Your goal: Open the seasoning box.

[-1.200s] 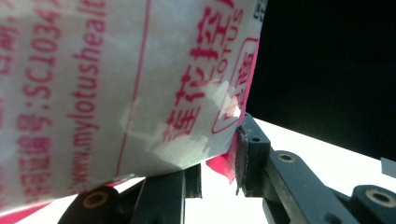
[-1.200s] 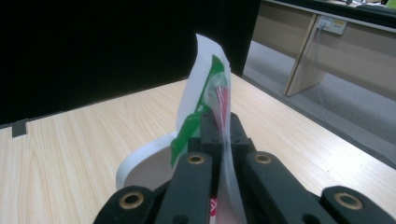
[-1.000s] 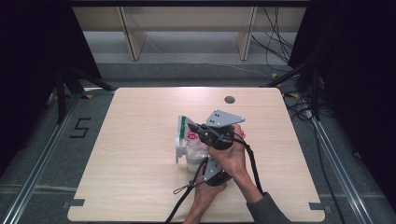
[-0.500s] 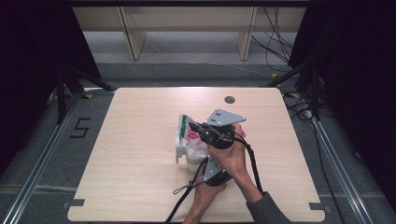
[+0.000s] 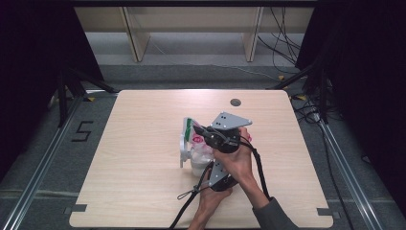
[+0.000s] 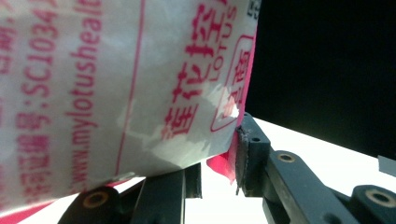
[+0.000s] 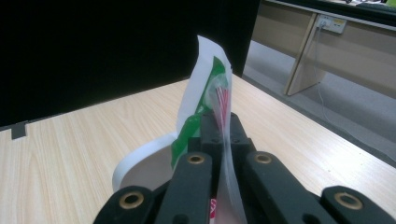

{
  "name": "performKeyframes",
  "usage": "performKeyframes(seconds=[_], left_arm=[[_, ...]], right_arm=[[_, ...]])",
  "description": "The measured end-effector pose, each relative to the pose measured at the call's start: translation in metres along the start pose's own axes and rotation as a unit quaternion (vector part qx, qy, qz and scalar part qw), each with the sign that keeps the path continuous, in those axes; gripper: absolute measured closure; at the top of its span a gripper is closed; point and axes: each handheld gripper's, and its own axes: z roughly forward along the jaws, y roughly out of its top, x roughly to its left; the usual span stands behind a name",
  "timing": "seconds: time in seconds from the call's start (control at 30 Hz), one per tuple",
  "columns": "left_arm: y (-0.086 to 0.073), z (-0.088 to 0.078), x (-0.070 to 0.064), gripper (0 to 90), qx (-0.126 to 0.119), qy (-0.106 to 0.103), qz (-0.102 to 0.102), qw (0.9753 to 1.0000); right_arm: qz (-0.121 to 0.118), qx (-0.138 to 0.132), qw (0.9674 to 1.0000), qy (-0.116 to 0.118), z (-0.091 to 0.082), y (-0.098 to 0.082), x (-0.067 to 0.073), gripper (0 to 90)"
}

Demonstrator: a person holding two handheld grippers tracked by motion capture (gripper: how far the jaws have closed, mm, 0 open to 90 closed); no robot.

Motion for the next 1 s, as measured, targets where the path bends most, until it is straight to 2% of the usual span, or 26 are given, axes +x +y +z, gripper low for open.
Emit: performKeyframes(seconds=[0.07,0.13,0.2,0.23,0.27,0.33,0.4,0.43,0.47,0.57,0.6,0.63,0.83,0.87,1.0], left_arm=[[0.0000,-0.0002,0.0001,74.3,0.000,0.000,-0.001,1.0000],[0.0003,-0.0003,0.0001,74.3,-0.001,0.001,0.000,1.0000],[0.0003,0.0000,-0.0008,74.3,-0.001,0.001,-0.001,1.0000],[0.0000,0.0005,-0.0007,74.3,-0.003,-0.001,-0.002,1.0000],[0.0000,0.0002,-0.0004,74.3,-0.002,-0.001,-0.001,1.0000],[0.0006,-0.0001,-0.0008,74.3,-0.003,-0.001,0.000,1.0000],[0.0007,-0.0001,-0.0015,74.3,-0.001,-0.001,-0.001,1.0000],[0.0003,0.0002,-0.0014,74.3,-0.002,-0.002,-0.001,1.0000],[0.0003,0.0002,-0.0011,74.3,-0.002,-0.002,0.000,1.0000],[0.0005,0.0009,-0.0022,74.3,-0.005,-0.002,0.001,1.0000],[0.0006,0.0008,-0.0026,74.3,-0.002,-0.001,0.002,1.0000],[0.0005,0.0009,-0.0026,74.3,-0.002,-0.002,0.002,1.0000],[0.0008,0.0011,-0.0036,74.3,-0.005,-0.002,-0.001,1.0000],[0.0007,0.0015,-0.0036,74.3,-0.005,0.000,-0.001,1.0000],[0.0001,0.0022,-0.0035,74.3,-0.006,-0.001,0.000,1.0000]], right_arm=[[0.001,-0.001,1.0000,-0.003,0.0006,-0.0005,0.0002,90.0],[0.001,-0.004,1.0000,0.004,0.0010,-0.0002,-0.0003,90.0],[-0.001,-0.001,1.0000,-0.002,-0.0002,0.0003,0.0003,90.0],[0.000,0.001,1.0000,0.007,0.0010,-0.0001,0.0004,90.0],[-0.003,0.005,1.0000,0.000,0.0005,-0.0001,0.0000,90.0],[-0.005,-0.003,1.0000,-0.002,0.0006,-0.0001,-0.0006,90.0],[-0.001,0.000,1.0000,-0.002,-0.0002,0.0004,0.0002,90.0],[0.001,0.003,1.0000,0.006,0.0006,0.0002,0.0005,90.0],[-0.003,0.005,1.0000,0.000,0.0006,0.0000,0.0000,90.0],[0.001,0.004,1.0000,0.003,-0.0006,0.0003,-0.0013,90.0],[-0.006,0.002,1.0000,-0.002,-0.0010,0.0006,-0.0024,90.0],[0.004,0.005,1.0000,0.005,-0.0005,0.0001,-0.0014,90.0],[0.008,0.011,0.9999,0.006,-0.0006,0.0003,-0.0005,90.0],[0.015,0.014,0.9998,0.003,-0.0012,0.0002,0.0009,90.0],[0.001,0.011,0.9999,-0.001,0.0005,-0.0007,-0.0018,90.0]])
